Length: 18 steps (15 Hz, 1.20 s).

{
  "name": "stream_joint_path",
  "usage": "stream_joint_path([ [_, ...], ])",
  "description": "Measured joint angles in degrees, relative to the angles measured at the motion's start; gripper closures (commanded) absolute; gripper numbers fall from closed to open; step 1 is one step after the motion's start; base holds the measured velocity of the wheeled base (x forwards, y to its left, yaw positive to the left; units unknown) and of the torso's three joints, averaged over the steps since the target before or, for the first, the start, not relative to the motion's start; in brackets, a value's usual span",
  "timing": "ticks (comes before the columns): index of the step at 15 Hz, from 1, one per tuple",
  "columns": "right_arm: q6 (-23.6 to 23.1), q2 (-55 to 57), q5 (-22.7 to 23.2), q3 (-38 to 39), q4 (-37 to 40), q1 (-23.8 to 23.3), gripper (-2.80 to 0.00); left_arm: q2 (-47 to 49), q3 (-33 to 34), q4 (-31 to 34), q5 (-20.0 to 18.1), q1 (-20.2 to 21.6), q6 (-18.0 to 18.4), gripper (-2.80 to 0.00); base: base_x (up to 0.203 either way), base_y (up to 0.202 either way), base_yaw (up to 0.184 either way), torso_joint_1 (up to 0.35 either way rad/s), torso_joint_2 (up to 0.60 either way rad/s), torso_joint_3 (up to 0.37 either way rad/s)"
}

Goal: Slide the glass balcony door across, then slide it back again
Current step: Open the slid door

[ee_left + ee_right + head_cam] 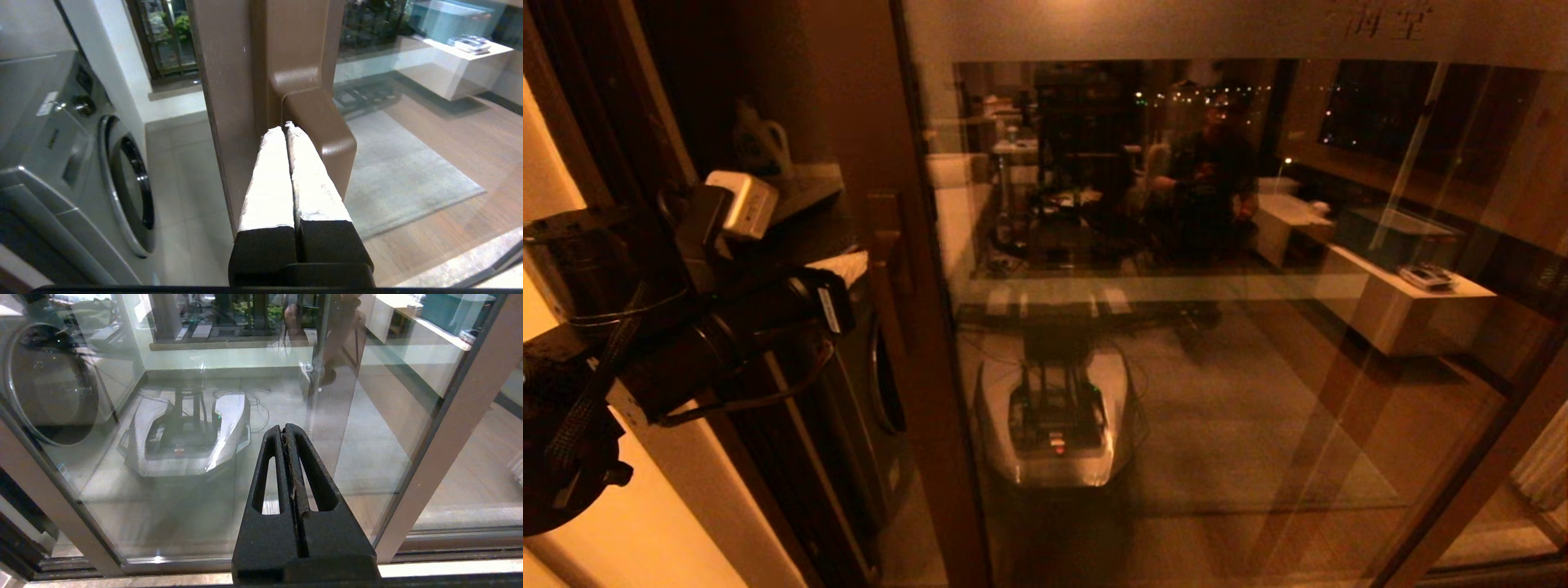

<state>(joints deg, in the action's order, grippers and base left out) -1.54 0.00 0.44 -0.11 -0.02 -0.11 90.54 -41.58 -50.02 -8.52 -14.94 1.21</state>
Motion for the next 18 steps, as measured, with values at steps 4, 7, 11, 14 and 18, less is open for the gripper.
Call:
stream_joint_path([
  [4,-0.02,0.0,0.04,0.0,0.02,0.04,0.0,1.45,-0.08,-0.43,1.22,-2.22,0.06,0.0,0.0,0.0,0.0,0.0,0.0,0.0],
  [7,-0.02,0.0,0.0,0.0,0.02,0.0,0.0,2.02,-0.83,-0.23,1.36,-3.36,0.11,0.0,0.0,0.0,0.0,0.0,0.0,0.0],
  [11,-0.02,0.0,0.0,0.0,0.02,0.04,0.0,2.41,-1.7,0.16,1.33,-4.59,0.11,0.0,0.0,0.0,0.0,0.0,0.0,0.0],
  [14,0.0,0.0,0.0,0.0,0.02,0.04,0.0,3.14,-2.48,0.14,1.58,-5.5,0.06,0.0,0.0,0.0,0.0,0.0,0.0,0.0],
  [18,-0.02,0.0,-0.02,0.0,0.0,0.04,0.0,4.7,-4.07,-0.16,4.83,-7.36,0.1,0.0,0.0,0.0,0.0,0.0,0.0,0.0],
])
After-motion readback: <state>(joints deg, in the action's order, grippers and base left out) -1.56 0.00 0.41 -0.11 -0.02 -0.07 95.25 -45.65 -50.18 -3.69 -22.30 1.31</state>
